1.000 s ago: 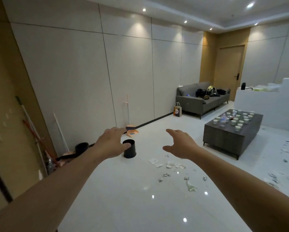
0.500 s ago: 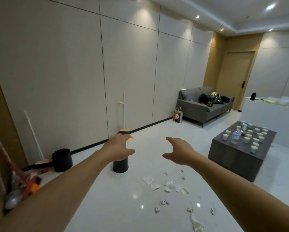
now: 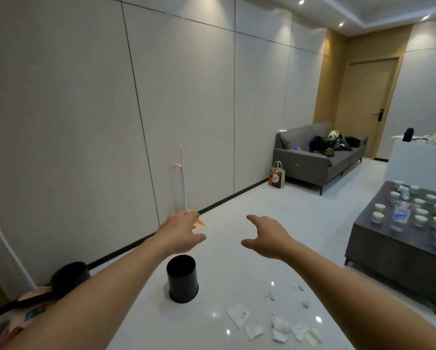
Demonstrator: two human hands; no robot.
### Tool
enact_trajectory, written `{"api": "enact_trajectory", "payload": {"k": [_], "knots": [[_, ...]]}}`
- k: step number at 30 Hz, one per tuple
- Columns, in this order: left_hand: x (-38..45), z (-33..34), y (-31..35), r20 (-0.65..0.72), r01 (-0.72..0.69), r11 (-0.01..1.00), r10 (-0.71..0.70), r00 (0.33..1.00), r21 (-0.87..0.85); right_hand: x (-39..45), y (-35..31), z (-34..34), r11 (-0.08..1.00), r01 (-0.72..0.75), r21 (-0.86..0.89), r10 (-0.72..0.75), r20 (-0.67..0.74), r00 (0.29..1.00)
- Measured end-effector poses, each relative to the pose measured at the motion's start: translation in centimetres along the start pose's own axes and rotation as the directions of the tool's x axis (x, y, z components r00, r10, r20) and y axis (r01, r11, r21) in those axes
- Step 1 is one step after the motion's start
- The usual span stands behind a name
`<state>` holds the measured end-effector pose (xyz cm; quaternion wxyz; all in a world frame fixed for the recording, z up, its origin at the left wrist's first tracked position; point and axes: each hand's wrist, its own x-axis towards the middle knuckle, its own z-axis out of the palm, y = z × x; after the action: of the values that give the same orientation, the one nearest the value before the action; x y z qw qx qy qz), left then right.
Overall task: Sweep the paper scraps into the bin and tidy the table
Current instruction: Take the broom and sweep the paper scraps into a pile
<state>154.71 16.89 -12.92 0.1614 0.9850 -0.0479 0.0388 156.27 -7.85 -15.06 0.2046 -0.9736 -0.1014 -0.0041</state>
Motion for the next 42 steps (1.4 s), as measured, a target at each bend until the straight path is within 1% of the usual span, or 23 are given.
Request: {"api": "enact_trajectory", "payload": {"k": [3, 7, 11, 17, 22, 26, 30, 32, 36, 39, 42], "knots": [[9.4, 1.0, -1.6, 0.011, 0.009, 0.999, -0.009, 1.000, 0.037, 9.5, 1.5, 1.3, 1.000, 0.009, 0.009, -0.010, 0.033, 0.999], [21.4, 0.2, -4.3, 0.014, 0.034, 0.994, -0.036, 0.999, 0.103, 22.3, 2.4, 0.5, 1.000, -0.004, 0.013, 0.003, 0.065, 0.998], [31.9, -1.2, -7.4, -0.053, 0.102, 0.994, -0.099, 0.994, 0.049, 33.8, 2.0, -0.2, 1.000, 0.010, 0.014, -0.011, 0.072, 0.997], [46.1, 0.9, -13.0, -0.042, 0.152, 0.988, -0.151, 0.988, 0.007, 49.6, 1.4, 1.9, 0.997, 0.073, -0.007, -0.072, 0.085, 0.994], [59.6, 3.2, -18.9, -0.035, 0.157, 0.988, -0.157, 0.987, -0.017, 64.1, 1.6, 5.1, 0.992, 0.114, -0.045, -0.108, 0.113, 0.988], [72.2, 3.2, -23.9, -0.009, 0.182, 0.983, -0.182, 0.983, -0.038, 76.2, 1.6, 6.8, 0.995, 0.089, -0.045, -0.080, 0.159, 0.984], [83.4, 2.1, -27.4, -0.046, 0.208, 0.975, -0.212, 0.976, -0.074, 87.0, 2.2, 7.1, 0.999, 0.050, -0.020, -0.045, 0.188, 0.981], [88.3, 1.9, -28.6, -0.058, 0.213, 0.975, -0.217, 0.975, -0.068, 91.9, 2.5, 7.4, 0.999, 0.041, -0.008, -0.038, 0.191, 0.981], [96.6, 3.3, -31.1, -0.021, 0.188, 0.982, -0.189, 0.982, -0.034, 101.2, 2.8, 9.4, 0.999, 0.030, 0.033, -0.036, 0.227, 0.973], [101.7, 5.5, -33.8, 0.001, 0.164, 0.987, -0.164, 0.987, -0.003, 108.3, 2.6, 12.4, 0.996, 0.034, 0.082, -0.055, 0.272, 0.961], [106.4, 8.3, -37.6, 0.029, 0.183, 0.982, -0.184, 0.982, 0.034, 115.5, 2.2, 16.1, 0.989, 0.049, 0.138, -0.090, 0.312, 0.946]]}}
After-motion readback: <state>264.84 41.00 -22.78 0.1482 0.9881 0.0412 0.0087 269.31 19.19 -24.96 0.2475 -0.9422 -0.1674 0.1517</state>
